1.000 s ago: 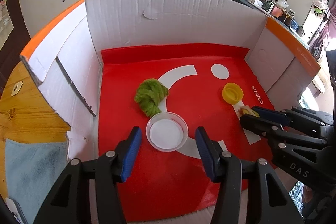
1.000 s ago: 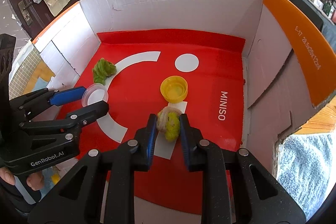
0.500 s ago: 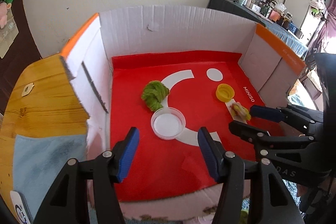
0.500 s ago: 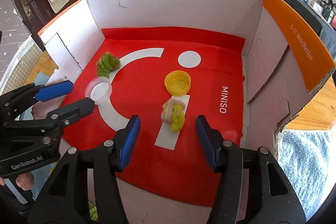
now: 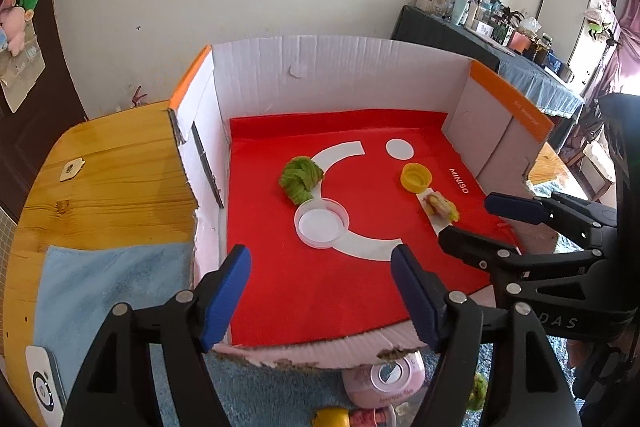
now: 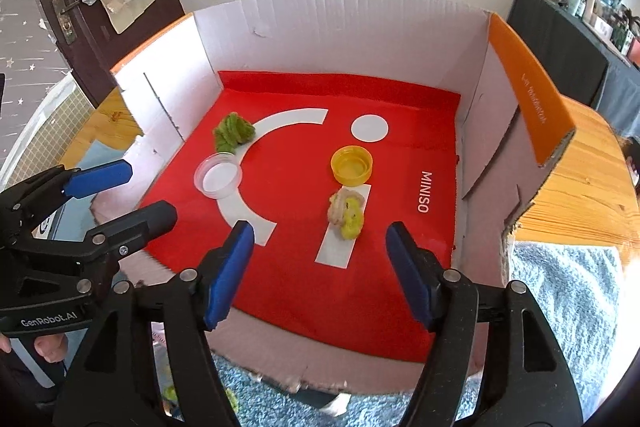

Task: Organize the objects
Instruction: 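Withdraw both grippers from the box back over the towel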

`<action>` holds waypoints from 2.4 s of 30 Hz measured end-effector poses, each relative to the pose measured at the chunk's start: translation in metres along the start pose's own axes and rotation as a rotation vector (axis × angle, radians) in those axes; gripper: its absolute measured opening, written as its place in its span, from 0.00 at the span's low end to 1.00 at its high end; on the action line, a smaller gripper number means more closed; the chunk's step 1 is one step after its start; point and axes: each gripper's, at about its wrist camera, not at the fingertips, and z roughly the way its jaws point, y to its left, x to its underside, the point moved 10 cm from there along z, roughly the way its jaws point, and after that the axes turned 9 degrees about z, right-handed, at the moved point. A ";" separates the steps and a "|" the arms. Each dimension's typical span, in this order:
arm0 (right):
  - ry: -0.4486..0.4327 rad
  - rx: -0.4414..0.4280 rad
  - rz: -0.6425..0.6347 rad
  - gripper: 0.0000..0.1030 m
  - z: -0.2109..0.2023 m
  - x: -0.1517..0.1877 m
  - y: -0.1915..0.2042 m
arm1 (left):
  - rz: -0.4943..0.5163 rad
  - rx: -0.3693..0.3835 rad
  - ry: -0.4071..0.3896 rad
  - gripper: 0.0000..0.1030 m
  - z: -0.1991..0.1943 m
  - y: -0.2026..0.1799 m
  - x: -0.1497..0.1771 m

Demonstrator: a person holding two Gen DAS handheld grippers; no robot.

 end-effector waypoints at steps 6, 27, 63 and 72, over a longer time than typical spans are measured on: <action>-0.019 -0.004 -0.002 0.71 -0.010 0.003 0.005 | 0.003 -0.008 -0.014 0.77 -0.009 -0.002 0.003; -0.078 -0.013 -0.021 0.81 -0.043 0.022 0.015 | -0.019 -0.030 -0.038 0.87 -0.027 0.003 0.017; -0.081 -0.008 -0.014 0.89 -0.058 0.074 0.011 | -0.030 -0.007 -0.017 0.88 -0.035 -0.011 0.055; -0.072 0.001 -0.010 0.89 -0.057 0.088 0.008 | -0.030 0.002 -0.002 0.88 -0.032 -0.017 0.069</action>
